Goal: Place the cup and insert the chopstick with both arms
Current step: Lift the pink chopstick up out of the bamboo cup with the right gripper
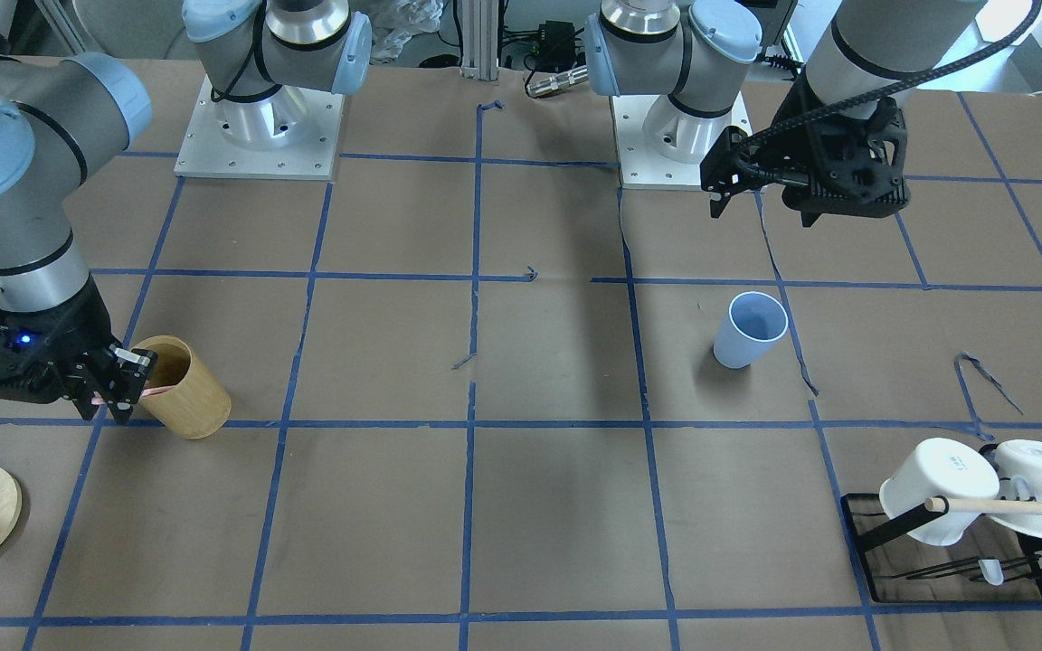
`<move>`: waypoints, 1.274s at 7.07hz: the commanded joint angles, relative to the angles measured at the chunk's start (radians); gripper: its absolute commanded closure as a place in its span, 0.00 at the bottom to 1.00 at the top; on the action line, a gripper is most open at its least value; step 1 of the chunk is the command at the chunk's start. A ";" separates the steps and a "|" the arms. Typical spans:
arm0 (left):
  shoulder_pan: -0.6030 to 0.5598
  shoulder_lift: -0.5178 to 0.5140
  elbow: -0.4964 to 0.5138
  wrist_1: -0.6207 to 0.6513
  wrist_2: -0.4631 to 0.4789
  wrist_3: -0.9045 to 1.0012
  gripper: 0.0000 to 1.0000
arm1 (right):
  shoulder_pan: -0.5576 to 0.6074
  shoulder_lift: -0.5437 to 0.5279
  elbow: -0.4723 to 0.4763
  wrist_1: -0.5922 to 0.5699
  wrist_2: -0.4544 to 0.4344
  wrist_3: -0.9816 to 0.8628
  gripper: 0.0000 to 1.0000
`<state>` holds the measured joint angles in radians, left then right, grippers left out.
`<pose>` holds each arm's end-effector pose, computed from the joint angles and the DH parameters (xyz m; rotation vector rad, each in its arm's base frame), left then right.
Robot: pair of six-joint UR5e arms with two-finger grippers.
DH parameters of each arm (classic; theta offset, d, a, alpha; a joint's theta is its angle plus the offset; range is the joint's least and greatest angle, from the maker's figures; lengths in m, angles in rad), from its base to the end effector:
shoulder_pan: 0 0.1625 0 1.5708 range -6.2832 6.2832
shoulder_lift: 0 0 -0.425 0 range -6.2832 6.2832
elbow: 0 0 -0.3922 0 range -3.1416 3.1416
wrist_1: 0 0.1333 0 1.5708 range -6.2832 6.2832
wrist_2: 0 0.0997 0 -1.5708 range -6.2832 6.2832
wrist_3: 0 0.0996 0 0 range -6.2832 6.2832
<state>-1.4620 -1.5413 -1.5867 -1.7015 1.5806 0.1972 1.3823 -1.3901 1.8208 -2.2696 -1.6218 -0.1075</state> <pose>-0.0808 -0.4786 0.4821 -0.1391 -3.1250 -0.1836 0.0219 -0.5694 0.3473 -0.1330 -3.0239 0.3923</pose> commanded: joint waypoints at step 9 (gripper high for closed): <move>0.120 -0.029 -0.372 0.385 -0.002 0.134 0.00 | 0.003 -0.044 -0.017 0.060 0.054 -0.004 1.00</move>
<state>-1.3425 -1.5684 -1.8745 -1.4071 1.5779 0.3309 1.3858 -1.4172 1.8088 -2.2265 -1.5675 -0.1114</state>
